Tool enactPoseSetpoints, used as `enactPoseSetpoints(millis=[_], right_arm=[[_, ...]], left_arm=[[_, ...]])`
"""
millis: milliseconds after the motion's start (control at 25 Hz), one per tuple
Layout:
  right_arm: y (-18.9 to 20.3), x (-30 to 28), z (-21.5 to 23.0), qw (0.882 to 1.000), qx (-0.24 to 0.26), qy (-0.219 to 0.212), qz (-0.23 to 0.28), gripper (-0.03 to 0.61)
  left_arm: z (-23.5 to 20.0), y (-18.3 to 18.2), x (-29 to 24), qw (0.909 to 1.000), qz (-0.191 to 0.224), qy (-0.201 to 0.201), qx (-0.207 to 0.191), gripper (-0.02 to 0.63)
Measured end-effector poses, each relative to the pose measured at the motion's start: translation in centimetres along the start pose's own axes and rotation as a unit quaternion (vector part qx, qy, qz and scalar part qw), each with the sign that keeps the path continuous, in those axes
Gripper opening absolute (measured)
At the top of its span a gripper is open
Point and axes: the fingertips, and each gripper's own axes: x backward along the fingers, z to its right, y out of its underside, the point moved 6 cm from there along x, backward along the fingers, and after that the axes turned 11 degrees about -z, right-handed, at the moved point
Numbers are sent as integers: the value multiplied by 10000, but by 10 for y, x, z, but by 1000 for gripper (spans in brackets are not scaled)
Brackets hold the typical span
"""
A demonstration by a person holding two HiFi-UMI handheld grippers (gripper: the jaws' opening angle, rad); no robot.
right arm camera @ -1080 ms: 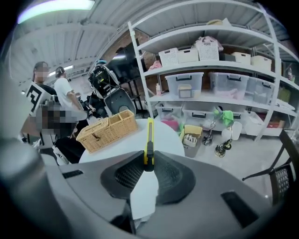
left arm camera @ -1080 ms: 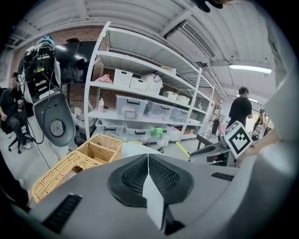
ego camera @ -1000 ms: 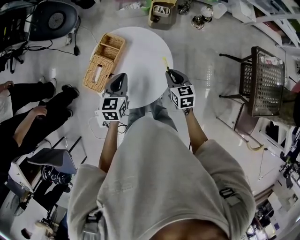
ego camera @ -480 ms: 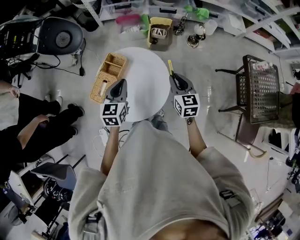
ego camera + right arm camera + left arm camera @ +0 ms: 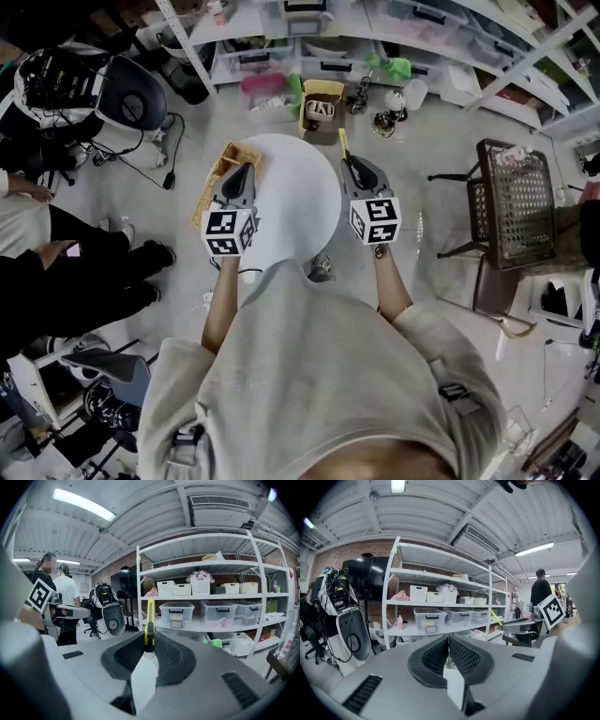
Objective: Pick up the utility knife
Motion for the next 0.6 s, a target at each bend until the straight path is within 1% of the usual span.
enactPoseSetpoints(millis=[320, 600], right_arm=[[-28, -2, 0, 9994, 189, 27, 299, 81], [-38, -4, -2, 9990, 235, 31, 389, 81]], left_arm=[[-8, -25, 1, 9994, 302, -119, -105, 21], [-11, -36, 1, 9990, 392, -121, -163, 21]])
